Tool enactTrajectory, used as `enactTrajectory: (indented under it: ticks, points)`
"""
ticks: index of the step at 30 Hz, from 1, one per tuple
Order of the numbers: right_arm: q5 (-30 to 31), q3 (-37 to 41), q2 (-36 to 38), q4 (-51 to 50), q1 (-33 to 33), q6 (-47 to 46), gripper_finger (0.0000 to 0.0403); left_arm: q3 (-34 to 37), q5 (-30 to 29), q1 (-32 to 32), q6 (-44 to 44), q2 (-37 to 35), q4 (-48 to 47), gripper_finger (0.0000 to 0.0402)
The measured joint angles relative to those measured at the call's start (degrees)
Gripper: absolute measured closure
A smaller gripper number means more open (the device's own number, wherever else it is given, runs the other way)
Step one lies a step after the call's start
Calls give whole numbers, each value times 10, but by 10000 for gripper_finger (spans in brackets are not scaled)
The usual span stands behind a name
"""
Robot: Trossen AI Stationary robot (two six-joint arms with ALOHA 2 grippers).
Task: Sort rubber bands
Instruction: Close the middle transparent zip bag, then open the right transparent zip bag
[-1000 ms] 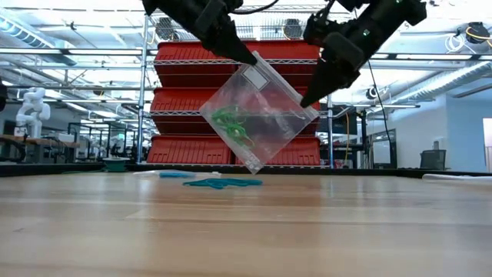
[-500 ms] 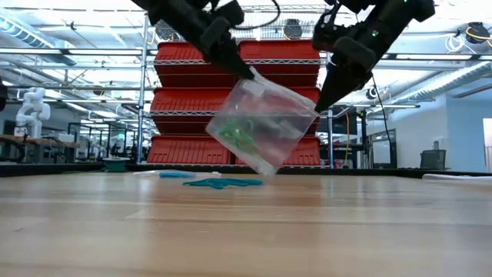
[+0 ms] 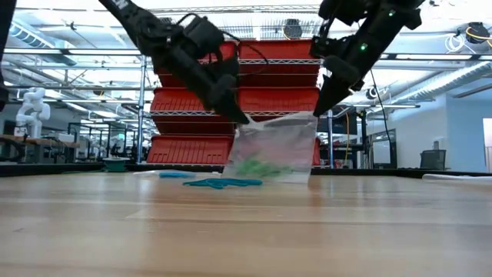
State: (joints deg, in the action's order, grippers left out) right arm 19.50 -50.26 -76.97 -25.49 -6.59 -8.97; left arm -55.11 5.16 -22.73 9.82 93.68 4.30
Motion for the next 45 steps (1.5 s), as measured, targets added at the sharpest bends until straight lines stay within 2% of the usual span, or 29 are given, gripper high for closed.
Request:
enactTrajectory:
  ticks: [5, 13, 16, 18, 22, 26, 29, 31, 34, 37, 41, 45]
  points:
    - [-1, 0, 0, -11, -28, 6, 389, 2, -10, -19, -5, 24, 12, 401]
    - [-8, 0, 0, -17, -38, -12, 279, 2, -7, -29, -8, 26, 25, 383]
    - [-49, 1, -2, 6, -38, -32, 249, 2, -4, -27, -3, 26, 27, 363]
    - [-66, 3, -9, 34, -34, -39, 242, 2, -4, -26, -3, 26, 26, 346]
    - [-66, 6, -44, 76, -20, -42, 264, 2, 14, -24, -8, 26, 25, 303]
    - [-61, 6, -104, 126, -4, -60, 323, 2, 33, -24, -31, 26, 25, 258]
    - [-61, 6, -161, 174, 6, -75, 378, 2, 33, -31, -51, 14, 21, 248]
    - [-60, 6, -198, 193, 8, -89, 395, 2, 33, -37, -55, 0, 13, 255]
    - [-59, 6, -237, 203, 6, -111, 394, 2, 37, -49, -50, -27, -9, 283]
    - [-57, 6, -254, 206, -2, -106, 400, 1, 73, -55, -50, -44, -20, 323]
    - [-60, 4, -249, 182, -27, -60, 402, 11, 134, -64, -50, -54, -21, 384]
    - [-60, 5, -238, 145, -66, 36, 402, 27, 173, -67, -55, -55, -23, 392]
